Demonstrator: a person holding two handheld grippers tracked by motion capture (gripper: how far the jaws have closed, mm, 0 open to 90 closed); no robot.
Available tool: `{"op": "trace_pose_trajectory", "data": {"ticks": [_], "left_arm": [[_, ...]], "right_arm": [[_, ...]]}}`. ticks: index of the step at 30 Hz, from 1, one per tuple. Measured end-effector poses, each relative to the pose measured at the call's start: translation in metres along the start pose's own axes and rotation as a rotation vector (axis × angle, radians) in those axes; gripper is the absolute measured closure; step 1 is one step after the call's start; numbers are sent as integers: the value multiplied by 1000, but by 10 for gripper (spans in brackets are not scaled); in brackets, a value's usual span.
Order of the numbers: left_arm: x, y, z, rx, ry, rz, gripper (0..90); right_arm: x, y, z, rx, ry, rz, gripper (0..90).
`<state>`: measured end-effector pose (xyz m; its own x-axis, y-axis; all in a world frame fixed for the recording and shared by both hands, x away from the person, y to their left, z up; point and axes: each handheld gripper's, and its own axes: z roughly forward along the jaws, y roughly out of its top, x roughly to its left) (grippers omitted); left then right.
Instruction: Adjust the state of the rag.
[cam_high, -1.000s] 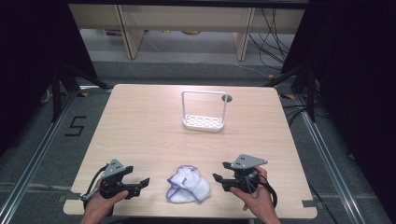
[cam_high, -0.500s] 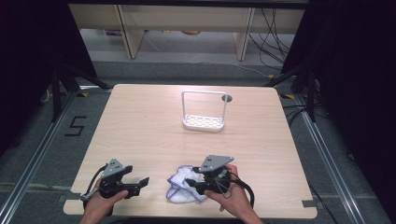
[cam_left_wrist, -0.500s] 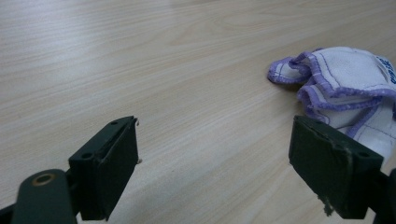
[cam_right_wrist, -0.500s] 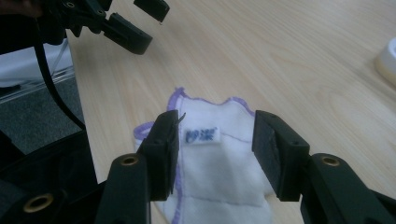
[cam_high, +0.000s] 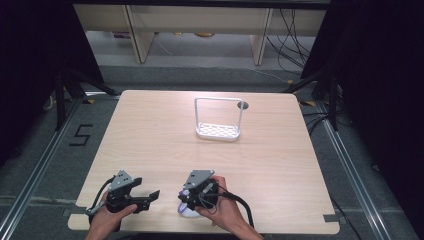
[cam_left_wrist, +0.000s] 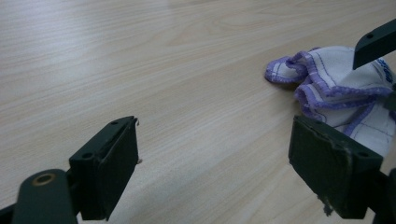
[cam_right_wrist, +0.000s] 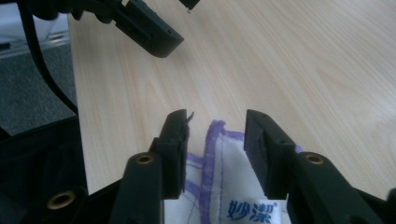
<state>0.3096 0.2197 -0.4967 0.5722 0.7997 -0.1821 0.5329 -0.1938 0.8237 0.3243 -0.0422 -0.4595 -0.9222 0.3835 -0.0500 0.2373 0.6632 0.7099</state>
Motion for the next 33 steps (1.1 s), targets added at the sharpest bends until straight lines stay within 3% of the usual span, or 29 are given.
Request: {"op": "trace_pose_trajectory", "data": {"ticks": [2, 5, 8, 10, 14, 22, 28, 29, 33], "left_arm": [[0, 0, 0, 0, 0, 0, 153], [0, 0, -1, 5, 1, 7, 154], [0, 0, -1, 1, -1, 1, 155], [-1, 0, -1, 3, -1, 11, 155], [-7, 1, -1, 14, -18, 14, 156], [-23, 3, 6, 5, -103, 22, 179], [-35, 8, 19, 17, -166, 66, 239], [-37, 10, 21, 23, -172, 81, 259], [-47, 17, 32, 24, -210, 155, 363]], "right_arm": [[2, 0, 5, 26, -23, -25, 655], [4, -2, 6, 49, -44, -22, 798], [-2, -4, -2, 1, -47, -57, 889], [-7, -4, -13, -19, -59, -68, 894], [-16, -11, -39, -87, -78, -19, 895], [-33, -28, -79, -169, -121, 53, 894], [-44, -37, -90, -193, -116, 99, 894], [-42, -38, -91, -192, -124, 126, 894], [-47, -40, -94, -200, -121, 109, 893]]}}
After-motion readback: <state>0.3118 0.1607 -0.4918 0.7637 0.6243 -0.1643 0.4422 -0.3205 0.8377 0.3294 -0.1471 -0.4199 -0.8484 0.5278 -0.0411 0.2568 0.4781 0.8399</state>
